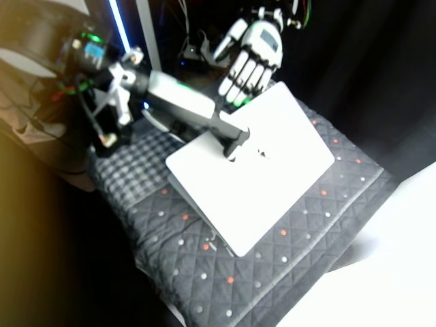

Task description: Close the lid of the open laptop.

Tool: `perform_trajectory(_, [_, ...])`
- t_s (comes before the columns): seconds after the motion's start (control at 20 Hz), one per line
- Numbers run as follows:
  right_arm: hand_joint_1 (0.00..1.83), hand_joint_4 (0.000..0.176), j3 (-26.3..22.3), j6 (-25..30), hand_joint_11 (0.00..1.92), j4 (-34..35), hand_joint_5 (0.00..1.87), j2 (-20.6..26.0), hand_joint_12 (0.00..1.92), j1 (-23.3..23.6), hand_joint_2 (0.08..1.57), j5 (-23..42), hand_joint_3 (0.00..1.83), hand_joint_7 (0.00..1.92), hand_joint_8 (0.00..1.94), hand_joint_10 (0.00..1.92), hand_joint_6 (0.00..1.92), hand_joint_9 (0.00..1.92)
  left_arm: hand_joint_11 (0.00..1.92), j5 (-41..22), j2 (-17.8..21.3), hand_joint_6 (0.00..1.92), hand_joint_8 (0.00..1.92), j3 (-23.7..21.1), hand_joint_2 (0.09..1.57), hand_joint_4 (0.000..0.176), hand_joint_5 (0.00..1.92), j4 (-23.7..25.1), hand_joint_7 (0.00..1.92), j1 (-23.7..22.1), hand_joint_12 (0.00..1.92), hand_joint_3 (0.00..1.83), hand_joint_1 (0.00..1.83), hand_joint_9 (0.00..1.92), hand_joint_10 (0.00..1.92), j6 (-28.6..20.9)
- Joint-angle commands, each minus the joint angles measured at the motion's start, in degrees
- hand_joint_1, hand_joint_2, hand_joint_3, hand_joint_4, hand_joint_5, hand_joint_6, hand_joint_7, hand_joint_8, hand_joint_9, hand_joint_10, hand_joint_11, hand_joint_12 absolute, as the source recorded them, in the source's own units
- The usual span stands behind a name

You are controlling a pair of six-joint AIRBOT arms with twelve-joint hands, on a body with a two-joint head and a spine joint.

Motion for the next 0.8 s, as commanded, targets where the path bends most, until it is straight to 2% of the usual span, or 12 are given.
perform_trajectory(0.0, [0.52,0.000,0.97,-0.61,0.00,-0.38,0.29,0.57,1.74,0.21,1.41,4.18,0.00,0.47,0.00,0.76,0.04,0.20,0.13,-9.04,1.05,0.16,0.01,-0.82,1.51,0.000,0.33,-1.12,0.44,-0.40,1.49,0.00,0.01,0.40,0.52,-0.38])
perform_trajectory(0.15, [0.54,0.000,1.87,-0.60,0.03,0.54,0.31,0.17,1.75,-0.40,1.40,4.17,0.00,0.50,0.02,0.78,0.04,0.24,0.32,-10.70,3.89,0.35,0.03,-2.57,1.52,0.000,0.28,-0.47,0.61,-0.74,1.46,0.00,0.00,0.56,0.55,0.21])
perform_trajectory(0.25, [0.52,0.000,2.32,-0.58,0.05,0.95,0.30,-0.17,1.74,-0.70,1.41,4.19,0.00,0.50,0.02,0.79,0.04,0.26,0.24,-11.72,5.69,0.53,0.00,-3.92,1.42,0.000,0.15,-0.19,0.53,-0.77,1.57,0.00,0.25,0.40,0.94,1.25])
perform_trajectory(0.35, [0.52,0.000,2.63,-0.57,0.02,1.35,0.30,-0.38,1.78,-1.16,1.41,4.17,0.00,0.47,0.00,0.79,0.04,0.23,0.09,-12.07,6.86,0.51,0.00,-4.16,1.36,0.000,0.15,-0.60,0.45,-1.10,1.62,0.00,0.42,0.27,1.00,2.45])
perform_trajectory(0.4, [0.58,0.000,2.82,-0.57,0.00,1.46,0.32,-0.57,1.79,-1.62,1.41,4.18,0.00,0.46,0.00,0.79,0.04,0.21,0.02,-12.13,7.50,0.48,0.00,-4.21,1.42,0.000,0.09,-1.29,0.40,-1.53,1.64,0.01,0.31,0.18,1.03,3.69])
perform_trajectory(0.45, [0.59,0.000,3.17,-0.56,0.00,1.86,0.31,-0.94,1.77,-2.23,1.41,4.19,0.00,0.43,0.00,0.77,0.04,0.19,0.00,-11.91,8.03,0.47,0.00,-4.16,1.46,0.000,0.08,-2.22,0.40,-2.07,1.65,0.02,0.22,0.14,1.03,5.08])
perform_trajectory(0.5, [0.59,0.000,3.48,-0.55,0.03,2.41,0.29,-1.28,1.77,-2.79,1.40,4.19,0.00,0.46,0.01,0.80,0.03,0.25,0.00,-11.64,8.34,0.51,0.02,-4.04,1.46,0.000,0.13,-3.60,0.43,-2.28,1.58,0.02,0.23,0.15,0.88,6.38])
perform_trajectory(0.55, [0.62,0.000,3.77,-0.54,0.03,2.77,0.28,-1.70,1.76,-3.22,1.40,4.16,0.00,0.46,0.01,0.79,0.02,0.26,0.00,-11.48,8.51,0.53,0.01,-3.63,1.48,0.000,0.13,-5.00,0.42,-2.37,1.53,0.02,0.12,0.13,0.81,7.14])
perform_trajectory(0.6, [0.68,0.000,3.88,-0.53,0.12,2.92,0.30,-2.08,1.79,-4.02,1.38,4.18,0.00,0.51,0.03,0.93,0.02,0.31,0.02,-11.50,8.73,0.50,0.02,-3.08,1.48,0.000,0.21,-6.69,0.47,-2.40,1.57,0.01,0.16,0.21,0.72,7.64])
perform_trajectory(0.65, [0.72,0.000,3.93,-0.52,0.04,3.04,0.31,-2.35,1.79,-4.47,1.37,4.18,0.00,0.48,0.02,0.92,0.03,0.24,0.01,-11.74,8.94,0.42,0.02,-2.79,1.50,0.000,0.25,-7.72,0.49,-2.40,1.57,0.01,0.21,0.25,0.65,8.03])
perform_trajectory(0.7, [0.72,0.000,3.93,-0.52,0.01,3.05,0.32,-2.67,1.72,-5.18,1.34,4.16,0.00,0.46,0.00,0.76,0.02,0.23,0.08,-12.41,9.52,0.34,0.02,-2.59,1.52,0.000,0.25,-9.59,0.52,-2.48,1.58,0.01,0.26,0.31,0.79,9.65])
perform_trajectory(0.75, [0.69,0.000,3.97,-0.52,0.08,3.05,0.31,-2.93,1.67,-5.91,1.33,4.16,0.00,0.48,0.01,0.68,0.01,0.31,0.02,-12.76,10.00,0.32,0.01,-2.63,1.48,0.000,0.25,-11.15,0.51,-2.79,1.62,0.00,0.34,0.23,0.81,11.56])
